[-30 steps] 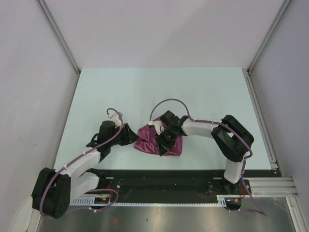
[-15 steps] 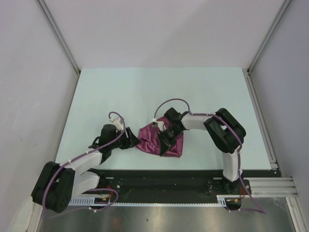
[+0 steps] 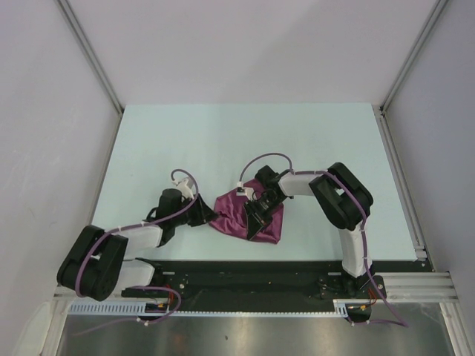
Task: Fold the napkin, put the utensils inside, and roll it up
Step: Roll the napkin at the center of the board.
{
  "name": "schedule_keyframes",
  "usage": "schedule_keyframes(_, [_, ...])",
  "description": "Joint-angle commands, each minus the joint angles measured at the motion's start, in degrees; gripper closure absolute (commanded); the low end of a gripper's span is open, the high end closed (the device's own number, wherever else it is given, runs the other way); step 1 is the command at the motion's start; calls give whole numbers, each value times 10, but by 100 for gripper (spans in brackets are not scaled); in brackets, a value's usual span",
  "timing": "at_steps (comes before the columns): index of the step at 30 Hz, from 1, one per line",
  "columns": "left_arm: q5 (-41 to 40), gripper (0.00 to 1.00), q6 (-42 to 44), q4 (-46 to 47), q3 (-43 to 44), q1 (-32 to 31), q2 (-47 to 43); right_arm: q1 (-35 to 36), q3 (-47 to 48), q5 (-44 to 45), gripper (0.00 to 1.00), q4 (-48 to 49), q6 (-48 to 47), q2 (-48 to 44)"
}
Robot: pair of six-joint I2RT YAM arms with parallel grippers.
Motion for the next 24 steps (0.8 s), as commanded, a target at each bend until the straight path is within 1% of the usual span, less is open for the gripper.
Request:
schedule_keyframes(1, [19, 72, -4, 50, 6, 0, 34, 2, -5, 47, 79, -56, -7, 20])
schedule_keyframes(2, [25, 78, -4, 53, 7, 0, 38, 1, -3, 48, 77, -55, -6, 18])
schedule_keyframes(3, [27, 90, -3, 54, 10, 0, 45, 0, 0, 51, 76, -56, -5, 18])
schedule_keyframes(4, [28, 95, -2, 49, 12, 0, 47, 0, 2, 57, 73, -57, -1, 11])
schedule_keyframes(5, [28, 98, 2, 44, 14, 0, 48, -1, 7, 62, 66, -60, 1, 6])
schedule_keyframes(6, [26, 100, 6, 37, 21, 0, 48, -3, 9, 69, 62, -60, 4, 0])
schedule_keyframes(8, [25, 100, 16, 13, 29, 0, 46, -4, 12, 90, 53, -65, 14, -30])
schedule_keyframes(9, [23, 100, 20, 6, 36, 0, 44, -5, 13, 100, 51, -66, 15, -46])
schedule_keyframes(12, [22, 100, 27, -24, 50, 0, 42, 0, 9, 174, 46, -62, 39, -116])
schedule_keyframes(13, [22, 100, 27, -38, 53, 0, 43, 11, 4, 230, 45, -61, 44, -134])
schedule_keyframes(14, [23, 100, 28, -45, 56, 0, 46, 17, -2, 264, 44, -50, 55, -180])
schedule_keyframes(15, [22, 100, 28, -50, 62, 0, 49, 28, -11, 296, 42, -43, 61, -200])
schedule_keyframes(16, [23, 100, 28, -59, 64, 0, 51, 36, -27, 349, 40, -37, 62, -223])
schedule_keyframes(17, [23, 100, 27, -63, 67, 0, 57, 58, -37, 381, 39, -34, 71, -260])
schedule_keyframes(19, [24, 100, 26, -73, 74, 0, 63, 82, -66, 461, 36, -23, 76, -297])
schedule_keyframes(20, [26, 100, 26, -75, 76, 0, 67, 110, -75, 485, 36, -20, 80, -312])
schedule_keyframes(22, [24, 100, 26, -83, 82, 0, 72, 134, -92, 529, 35, -11, 91, -345])
schedule_keyframes(24, [24, 100, 27, -92, 89, 0, 76, 164, -107, 549, 34, -10, 104, -362])
